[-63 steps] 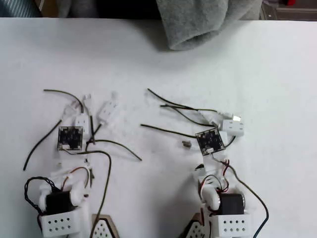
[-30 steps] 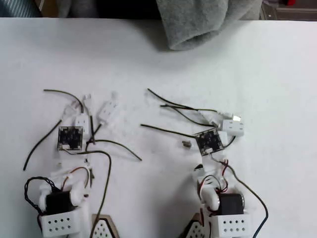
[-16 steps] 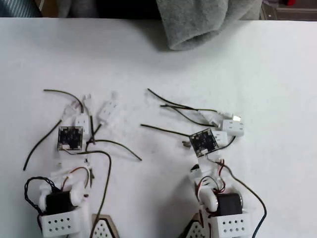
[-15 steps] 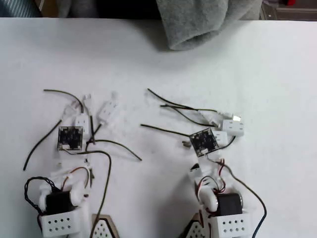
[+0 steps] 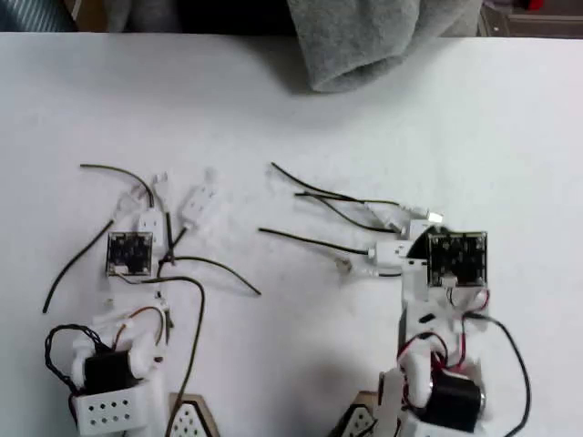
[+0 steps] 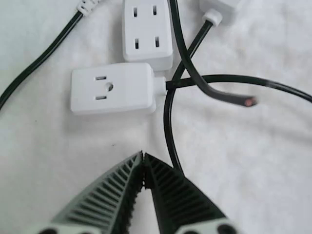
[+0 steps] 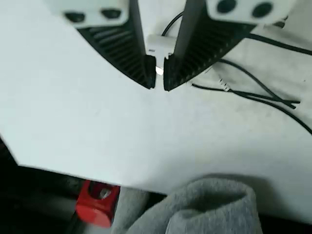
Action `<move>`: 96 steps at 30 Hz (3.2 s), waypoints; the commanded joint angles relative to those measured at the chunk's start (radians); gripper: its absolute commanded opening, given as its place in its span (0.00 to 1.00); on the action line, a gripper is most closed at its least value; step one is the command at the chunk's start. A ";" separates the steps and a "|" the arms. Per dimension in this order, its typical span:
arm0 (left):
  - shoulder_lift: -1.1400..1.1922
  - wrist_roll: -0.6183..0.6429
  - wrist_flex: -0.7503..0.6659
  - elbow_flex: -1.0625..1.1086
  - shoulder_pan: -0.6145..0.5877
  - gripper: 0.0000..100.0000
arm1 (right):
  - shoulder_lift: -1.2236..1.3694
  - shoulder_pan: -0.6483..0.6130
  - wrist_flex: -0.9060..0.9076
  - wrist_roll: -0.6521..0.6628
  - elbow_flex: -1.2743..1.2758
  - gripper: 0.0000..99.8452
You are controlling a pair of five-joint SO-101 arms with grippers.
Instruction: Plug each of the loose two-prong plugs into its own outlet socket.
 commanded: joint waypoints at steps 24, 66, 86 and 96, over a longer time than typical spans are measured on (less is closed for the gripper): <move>-0.002 -0.006 -0.015 -0.003 -0.001 0.02 | 1.237 -0.406 0.446 0.528 -0.727 0.21; -0.002 -0.006 -0.015 -0.003 -0.001 0.02 | 1.613 0.054 -0.449 -0.399 -0.543 0.21; -0.004 -0.008 -0.087 -0.005 0.033 0.03 | 1.623 0.038 -0.453 -0.399 -0.540 0.21; -0.005 -0.012 -0.680 -0.015 -0.120 0.03 | 1.623 0.024 -0.453 -0.393 -0.539 0.21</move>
